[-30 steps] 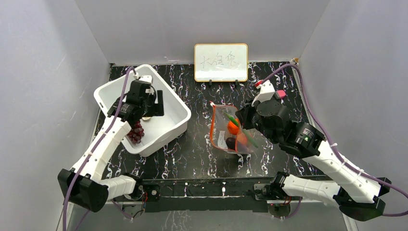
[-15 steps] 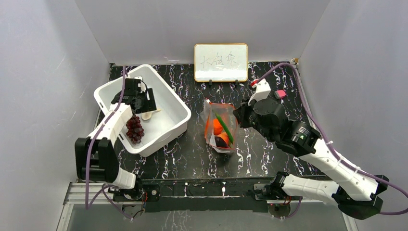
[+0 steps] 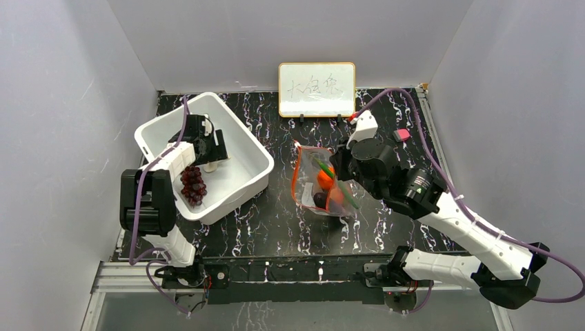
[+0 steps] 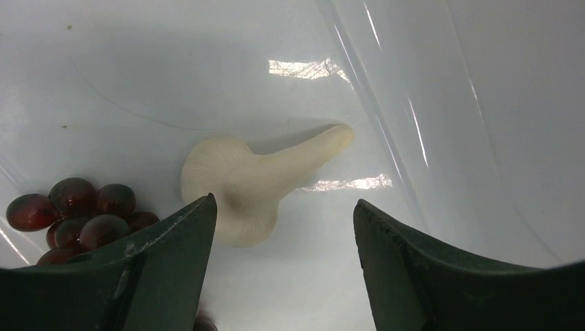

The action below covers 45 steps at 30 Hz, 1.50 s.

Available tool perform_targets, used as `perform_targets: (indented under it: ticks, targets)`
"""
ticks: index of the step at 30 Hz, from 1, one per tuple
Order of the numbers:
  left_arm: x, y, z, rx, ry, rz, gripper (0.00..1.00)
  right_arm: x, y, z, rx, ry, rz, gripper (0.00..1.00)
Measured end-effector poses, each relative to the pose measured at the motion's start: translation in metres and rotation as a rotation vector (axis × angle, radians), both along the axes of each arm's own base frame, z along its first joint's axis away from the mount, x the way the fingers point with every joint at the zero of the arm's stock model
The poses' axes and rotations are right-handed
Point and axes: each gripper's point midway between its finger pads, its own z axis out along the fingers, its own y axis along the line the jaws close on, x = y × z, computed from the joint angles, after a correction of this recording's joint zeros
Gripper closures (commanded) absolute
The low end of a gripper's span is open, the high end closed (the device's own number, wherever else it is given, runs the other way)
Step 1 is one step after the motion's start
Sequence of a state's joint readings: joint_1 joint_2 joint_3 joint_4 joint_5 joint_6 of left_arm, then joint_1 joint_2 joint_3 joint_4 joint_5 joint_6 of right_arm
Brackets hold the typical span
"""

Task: Place the food in the zip-top bag and seal the zipper
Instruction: Pick up the fake vegetable from the bin.

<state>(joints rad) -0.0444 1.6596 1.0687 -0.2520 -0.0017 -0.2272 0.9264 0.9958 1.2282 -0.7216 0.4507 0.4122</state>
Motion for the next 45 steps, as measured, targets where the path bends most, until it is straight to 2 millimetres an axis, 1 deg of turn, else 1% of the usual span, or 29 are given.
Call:
perform_targets:
  ticks: [4, 9, 12, 16, 20, 24, 29, 31, 34, 39, 45]
  targets:
    - [0.001, -0.002, -0.013, -0.005, 0.025, -0.016, 0.35, 0.002, 0.002, -0.004, -0.015, 0.004, 0.003, 1.00]
    - [0.000, -0.005, -0.024, -0.012, 0.047, -0.047, 0.47, 0.004, 0.004, -0.003, -0.018, -0.001, 0.006, 1.00]
    - [0.002, -0.005, -0.024, -0.009, 0.041, -0.067, 0.58, 0.004, 0.005, -0.003, -0.015, -0.003, 0.006, 1.00]
    - [0.003, -0.006, -0.026, -0.007, 0.042, -0.095, 0.75, 0.004, 0.005, -0.003, -0.016, -0.003, 0.006, 1.00]
    - [0.004, -0.009, -0.024, -0.014, 0.038, -0.118, 0.86, 0.004, 0.005, -0.003, -0.016, -0.002, 0.006, 1.00]
    - [0.004, -0.012, -0.023, -0.026, 0.037, -0.133, 1.00, 0.004, 0.005, -0.003, -0.014, -0.001, 0.005, 1.00]
    - [0.000, -0.015, -0.022, -0.040, 0.048, -0.152, 1.00, 0.004, 0.006, -0.003, -0.005, 0.002, 0.002, 1.00]
    - [-0.001, -0.016, -0.019, -0.043, 0.043, -0.157, 1.00, 0.004, 0.006, -0.003, -0.002, 0.004, -0.001, 1.00]
    - [0.001, -0.017, -0.009, -0.046, 0.016, -0.161, 1.00, 0.004, 0.006, -0.003, 0.004, 0.006, -0.003, 1.00]
    - [0.007, -0.018, 0.015, -0.047, -0.055, -0.163, 1.00, 0.004, 0.006, -0.003, 0.004, 0.007, -0.004, 1.00]
    - [0.008, -0.018, 0.027, -0.051, -0.084, -0.160, 1.00, 0.006, 0.007, -0.005, -0.001, 0.013, -0.011, 1.00]
